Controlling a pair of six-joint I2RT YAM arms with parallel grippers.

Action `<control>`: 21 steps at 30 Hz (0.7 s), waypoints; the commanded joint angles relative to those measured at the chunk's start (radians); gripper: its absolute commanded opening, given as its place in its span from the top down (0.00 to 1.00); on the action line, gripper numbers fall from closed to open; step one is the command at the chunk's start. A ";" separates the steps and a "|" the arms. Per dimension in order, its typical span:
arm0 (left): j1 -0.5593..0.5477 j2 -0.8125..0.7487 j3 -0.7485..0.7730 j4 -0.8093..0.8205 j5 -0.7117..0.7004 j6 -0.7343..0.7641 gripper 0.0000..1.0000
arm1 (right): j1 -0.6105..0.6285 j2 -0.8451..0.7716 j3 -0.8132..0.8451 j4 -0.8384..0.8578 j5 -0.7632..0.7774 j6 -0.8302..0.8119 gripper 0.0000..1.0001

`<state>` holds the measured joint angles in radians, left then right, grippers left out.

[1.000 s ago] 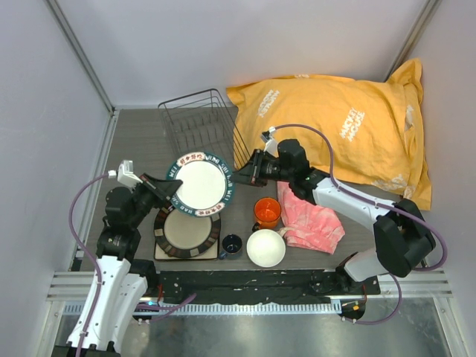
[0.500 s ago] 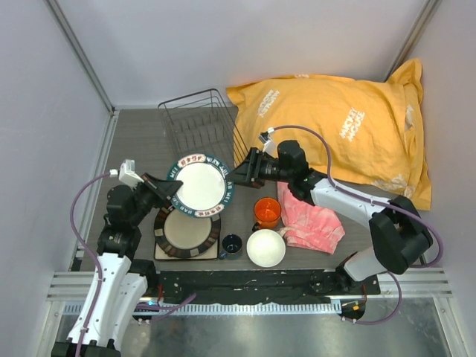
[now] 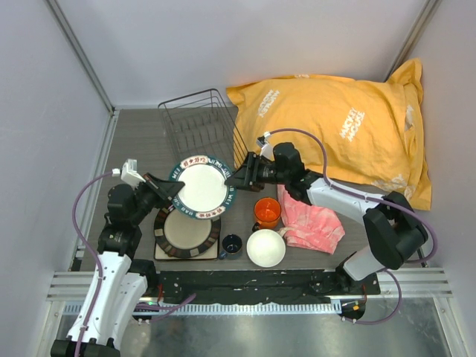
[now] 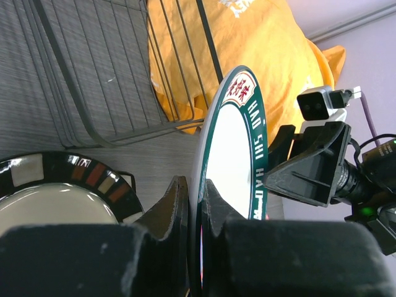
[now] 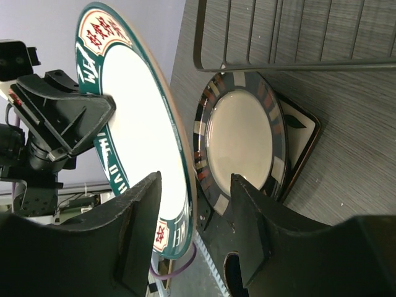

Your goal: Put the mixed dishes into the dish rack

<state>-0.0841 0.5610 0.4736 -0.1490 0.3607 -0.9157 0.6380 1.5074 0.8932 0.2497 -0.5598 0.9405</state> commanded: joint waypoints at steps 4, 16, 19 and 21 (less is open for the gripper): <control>0.003 -0.001 0.040 0.115 0.058 -0.057 1.00 | 0.018 0.025 0.024 0.052 -0.014 0.001 0.46; 0.001 -0.041 -0.001 0.109 0.052 -0.078 1.00 | 0.032 0.085 0.003 0.243 -0.092 0.110 0.66; 0.003 -0.047 -0.015 0.109 0.041 -0.084 1.00 | 0.035 0.089 0.004 0.255 -0.110 0.115 0.81; 0.003 -0.047 -0.023 0.115 0.035 -0.086 1.00 | 0.035 0.096 0.007 0.264 -0.126 0.118 0.93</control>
<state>-0.0841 0.5316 0.4530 -0.1356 0.3809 -0.9684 0.6662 1.5898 0.8928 0.4324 -0.6346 1.0359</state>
